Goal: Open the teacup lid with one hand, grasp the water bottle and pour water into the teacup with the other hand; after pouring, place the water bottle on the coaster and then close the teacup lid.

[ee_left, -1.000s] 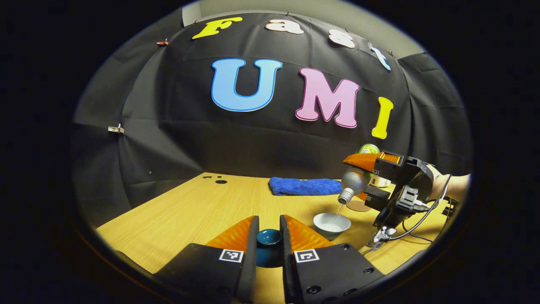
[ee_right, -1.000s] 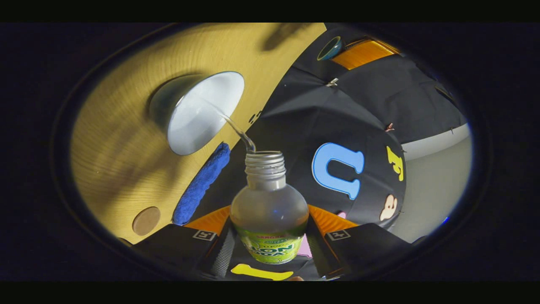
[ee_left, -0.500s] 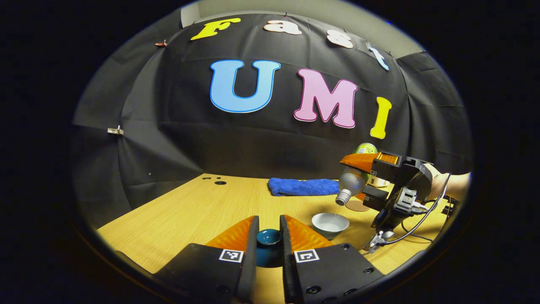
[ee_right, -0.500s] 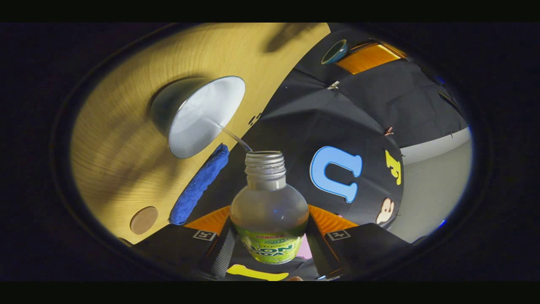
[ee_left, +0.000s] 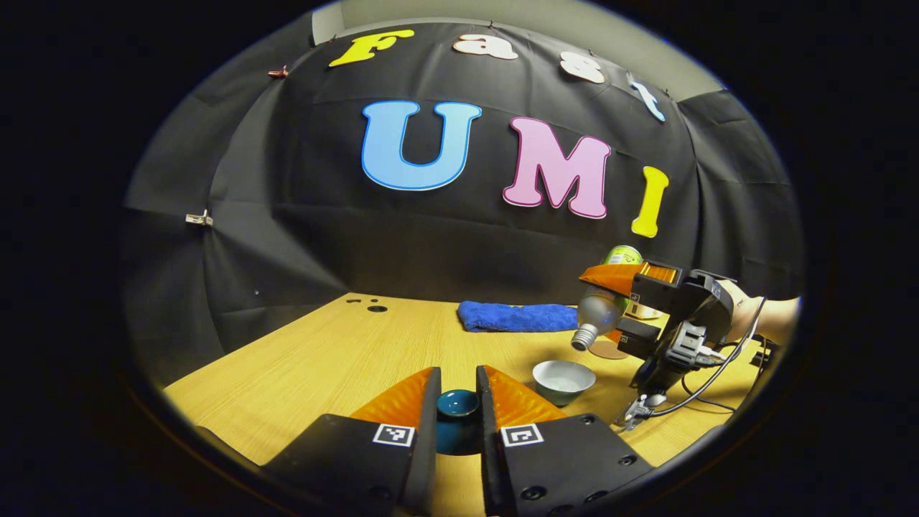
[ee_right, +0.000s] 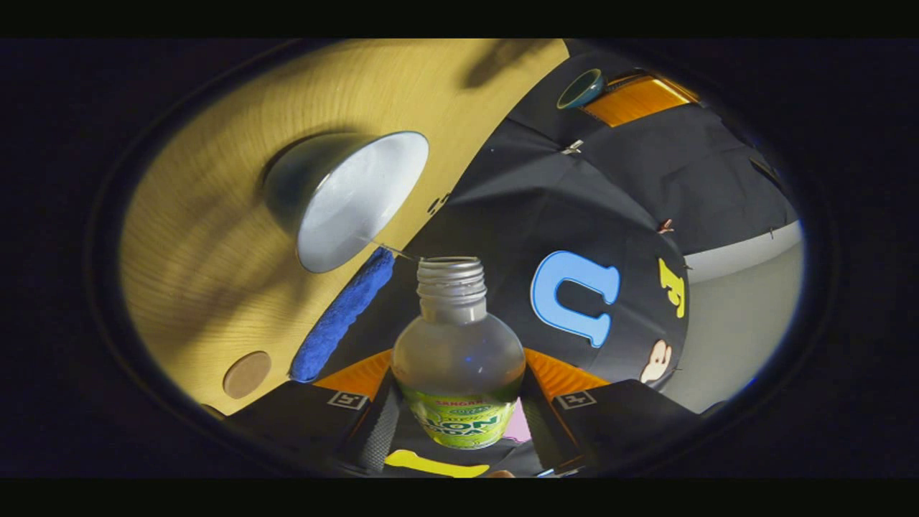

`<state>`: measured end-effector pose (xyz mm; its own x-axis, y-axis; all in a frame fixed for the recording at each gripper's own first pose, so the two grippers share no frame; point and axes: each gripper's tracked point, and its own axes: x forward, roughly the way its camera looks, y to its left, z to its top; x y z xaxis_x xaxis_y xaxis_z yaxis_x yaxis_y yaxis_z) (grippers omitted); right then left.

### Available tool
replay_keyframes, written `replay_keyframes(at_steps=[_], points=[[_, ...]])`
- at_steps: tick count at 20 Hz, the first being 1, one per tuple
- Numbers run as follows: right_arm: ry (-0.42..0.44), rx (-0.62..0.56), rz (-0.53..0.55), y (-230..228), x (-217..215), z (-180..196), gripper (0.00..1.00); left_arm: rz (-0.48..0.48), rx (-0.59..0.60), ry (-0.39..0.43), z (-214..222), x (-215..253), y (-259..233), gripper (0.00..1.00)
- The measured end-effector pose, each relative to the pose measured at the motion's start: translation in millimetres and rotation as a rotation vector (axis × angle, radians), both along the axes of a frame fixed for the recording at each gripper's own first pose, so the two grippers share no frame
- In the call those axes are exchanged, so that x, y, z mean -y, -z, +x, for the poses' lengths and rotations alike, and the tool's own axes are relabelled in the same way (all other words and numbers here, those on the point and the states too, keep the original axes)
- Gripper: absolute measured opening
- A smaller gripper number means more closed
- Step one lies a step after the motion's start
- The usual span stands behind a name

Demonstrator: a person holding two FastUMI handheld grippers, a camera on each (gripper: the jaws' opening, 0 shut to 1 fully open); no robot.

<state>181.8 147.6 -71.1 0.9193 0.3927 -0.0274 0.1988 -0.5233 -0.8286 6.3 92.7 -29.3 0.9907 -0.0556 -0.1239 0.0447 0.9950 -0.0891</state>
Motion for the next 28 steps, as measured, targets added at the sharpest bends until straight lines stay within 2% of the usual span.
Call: replay_keyframes(at_steps=[10, 11, 17, 20, 24, 28], points=[[-0.005, -0.009, 0.001, 2.9, 0.8, -2.4, 0.79, 0.001, 0.001, -0.034, -2.6, -4.6, -4.9, 0.30], [-0.006, -0.010, 0.010, 2.5, 0.7, -4.2, 0.81, -0.003, 0.000, -0.035, -3.0, -3.9, -4.6, 0.30], [0.037, -0.098, 0.116, 22.2, 8.7, -5.9, 0.79, 0.020, -0.002, -0.068, -4.7, -11.5, -6.7, 0.30], [0.062, -0.165, 0.230, 28.0, 14.6, -9.8, 0.79, 0.037, 0.002, -0.089, -7.1, -16.9, -12.2, 0.29], [0.140, -0.286, 0.428, 27.3, 28.1, -6.9, 0.79, 0.058, 0.004, -0.106, -8.9, -17.8, -14.3, 0.30], [0.233, -0.408, 0.683, 21.7, 48.3, -11.2, 0.80, 0.059, 0.012, -0.116, -8.2, -14.7, -19.1, 0.30]])
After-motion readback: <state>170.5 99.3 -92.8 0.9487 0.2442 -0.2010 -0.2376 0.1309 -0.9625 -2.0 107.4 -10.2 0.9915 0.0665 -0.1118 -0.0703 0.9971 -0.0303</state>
